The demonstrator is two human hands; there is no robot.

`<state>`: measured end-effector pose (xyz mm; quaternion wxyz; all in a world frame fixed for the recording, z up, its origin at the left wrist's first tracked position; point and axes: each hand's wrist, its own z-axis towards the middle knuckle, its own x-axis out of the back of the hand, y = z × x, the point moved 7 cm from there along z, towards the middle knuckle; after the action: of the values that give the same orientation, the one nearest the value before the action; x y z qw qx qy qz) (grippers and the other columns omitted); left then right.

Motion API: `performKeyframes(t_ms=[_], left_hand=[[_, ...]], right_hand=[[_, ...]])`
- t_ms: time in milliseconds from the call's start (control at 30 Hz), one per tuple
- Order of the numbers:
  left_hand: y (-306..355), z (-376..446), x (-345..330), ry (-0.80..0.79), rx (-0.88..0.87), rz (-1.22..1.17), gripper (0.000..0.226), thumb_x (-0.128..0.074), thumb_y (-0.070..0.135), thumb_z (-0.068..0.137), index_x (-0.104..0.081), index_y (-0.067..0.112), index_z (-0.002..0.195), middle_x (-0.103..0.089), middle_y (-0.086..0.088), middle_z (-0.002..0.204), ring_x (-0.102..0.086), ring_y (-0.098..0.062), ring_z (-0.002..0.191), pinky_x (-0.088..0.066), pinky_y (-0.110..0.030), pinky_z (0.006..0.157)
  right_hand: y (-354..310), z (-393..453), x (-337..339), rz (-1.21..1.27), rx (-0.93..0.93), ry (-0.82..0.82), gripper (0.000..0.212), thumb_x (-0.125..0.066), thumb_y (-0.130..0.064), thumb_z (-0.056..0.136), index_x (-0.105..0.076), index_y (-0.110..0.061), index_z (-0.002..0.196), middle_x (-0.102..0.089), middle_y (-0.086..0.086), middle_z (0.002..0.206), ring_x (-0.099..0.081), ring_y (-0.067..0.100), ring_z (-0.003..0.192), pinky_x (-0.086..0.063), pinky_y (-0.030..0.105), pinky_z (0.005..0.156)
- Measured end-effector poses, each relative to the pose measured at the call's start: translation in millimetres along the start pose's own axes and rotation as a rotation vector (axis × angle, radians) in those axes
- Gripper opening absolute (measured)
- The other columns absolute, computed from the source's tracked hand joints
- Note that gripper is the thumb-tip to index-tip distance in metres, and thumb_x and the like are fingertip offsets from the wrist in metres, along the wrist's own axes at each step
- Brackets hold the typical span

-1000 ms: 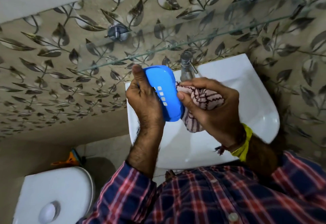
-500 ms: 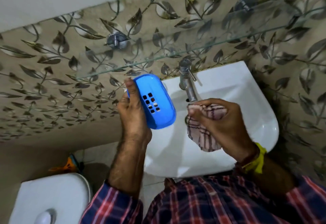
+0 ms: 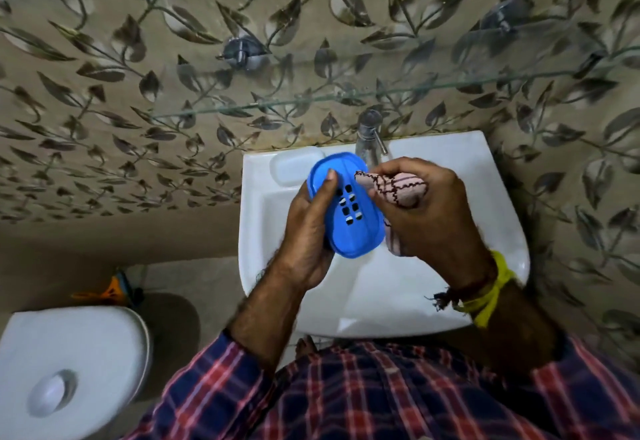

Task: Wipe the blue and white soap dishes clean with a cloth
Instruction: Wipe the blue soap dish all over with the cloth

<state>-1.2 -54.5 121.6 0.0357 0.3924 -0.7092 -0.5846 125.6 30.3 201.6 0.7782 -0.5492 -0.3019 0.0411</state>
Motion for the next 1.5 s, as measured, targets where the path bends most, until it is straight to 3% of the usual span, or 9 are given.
performKeyframes(t_ms=[167,267,467,633,867,1000,1200,1333,1500], left_hand=[[-2.5,-7.3,-11.6,-0.010,-0.013,0.014,0.088,-0.037,0.084,0.082,-0.045,0.025,0.147,-0.062,-0.010,0.141,-0.066,-0.031,0.122,-0.056,-0.051,0.100],[-2.8,-4.3,-7.3,-0.036,-0.010,-0.046,0.071,-0.018,0.074,0.096,-0.058,0.034,0.138,-0.070,-0.005,0.124,-0.069,-0.027,0.110,-0.055,-0.049,0.098],[-16.7,-7.4,-0.9,-0.090,0.145,-0.234,0.064,-0.032,0.066,0.099,-0.067,0.025,0.135,-0.073,-0.011,0.119,-0.070,-0.027,0.100,-0.059,-0.045,0.085],[-26.6,-11.6,-11.9,-0.088,0.205,-0.182,0.071,-0.033,0.067,0.100,-0.060,0.017,0.142,-0.066,-0.014,0.137,-0.066,-0.029,0.122,-0.059,-0.040,0.095],[-29.8,-10.3,-12.5,-0.090,0.195,-0.230,0.066,-0.028,0.061,0.106,-0.075,0.017,0.121,-0.074,-0.011,0.123,-0.072,-0.024,0.113,-0.060,-0.031,0.083],[-29.2,-8.2,-12.0,-0.080,0.170,-0.199,0.069,-0.026,0.061,0.106,-0.063,0.011,0.136,-0.068,-0.014,0.134,-0.065,-0.026,0.125,-0.058,-0.033,0.091],[-31.4,-11.6,-9.5,-0.092,0.180,-0.181,0.069,-0.025,0.064,0.104,-0.080,0.023,0.112,-0.077,-0.010,0.118,-0.074,-0.023,0.108,-0.061,-0.032,0.082],[-31.8,-9.8,-10.4,-0.069,0.195,-0.186,0.071,-0.025,0.063,0.104,-0.069,0.014,0.129,-0.072,-0.014,0.127,-0.070,-0.026,0.116,-0.060,-0.034,0.092],[-27.5,-8.1,-10.5,-0.082,0.187,-0.186,0.071,-0.024,0.068,0.102,-0.080,0.024,0.110,-0.076,-0.011,0.117,-0.074,-0.025,0.107,-0.061,-0.034,0.083]], right_hand=[[7.6,-8.1,-9.3,-0.011,-0.030,0.008,0.013,-0.083,-0.016,0.081,-0.076,-0.010,0.090,-0.074,0.003,0.088,-0.070,0.014,0.082,-0.058,0.032,0.080],[7.0,-11.9,-12.0,-0.003,-0.047,0.028,0.012,-0.083,-0.018,0.081,-0.076,-0.013,0.090,-0.073,0.001,0.088,-0.067,0.007,0.081,-0.055,0.019,0.078],[-10.7,-12.4,10.4,-0.098,0.107,0.202,0.017,-0.081,-0.010,0.080,-0.074,-0.009,0.095,-0.068,0.003,0.090,-0.065,0.015,0.083,-0.053,0.024,0.078],[-28.1,-13.4,-20.8,-0.286,0.156,0.024,0.037,-0.069,-0.001,0.072,-0.070,-0.010,0.108,-0.066,0.005,0.105,-0.064,0.027,0.098,-0.056,0.041,0.083],[-40.4,-28.1,-35.0,-0.297,0.278,-0.128,0.049,-0.060,0.003,0.058,-0.070,-0.002,0.105,-0.065,0.013,0.109,-0.061,0.036,0.100,-0.054,0.048,0.083],[-37.6,-11.2,-32.1,-0.254,0.243,-0.116,0.044,-0.062,0.007,0.065,-0.070,-0.002,0.107,-0.064,0.013,0.104,-0.060,0.034,0.100,-0.053,0.049,0.082],[-36.4,-27.6,-33.8,-0.294,0.278,-0.188,0.048,-0.058,-0.005,0.061,-0.072,-0.005,0.107,-0.065,0.010,0.102,-0.061,0.031,0.096,-0.055,0.046,0.079],[-37.7,-14.5,-34.6,-0.229,0.219,-0.153,0.045,-0.058,-0.001,0.063,-0.073,-0.003,0.105,-0.066,0.011,0.102,-0.062,0.031,0.098,-0.053,0.045,0.083],[-39.3,-25.2,-34.1,-0.299,0.252,-0.193,0.046,-0.060,-0.005,0.060,-0.074,-0.007,0.104,-0.065,0.009,0.100,-0.062,0.031,0.093,-0.054,0.046,0.078]])
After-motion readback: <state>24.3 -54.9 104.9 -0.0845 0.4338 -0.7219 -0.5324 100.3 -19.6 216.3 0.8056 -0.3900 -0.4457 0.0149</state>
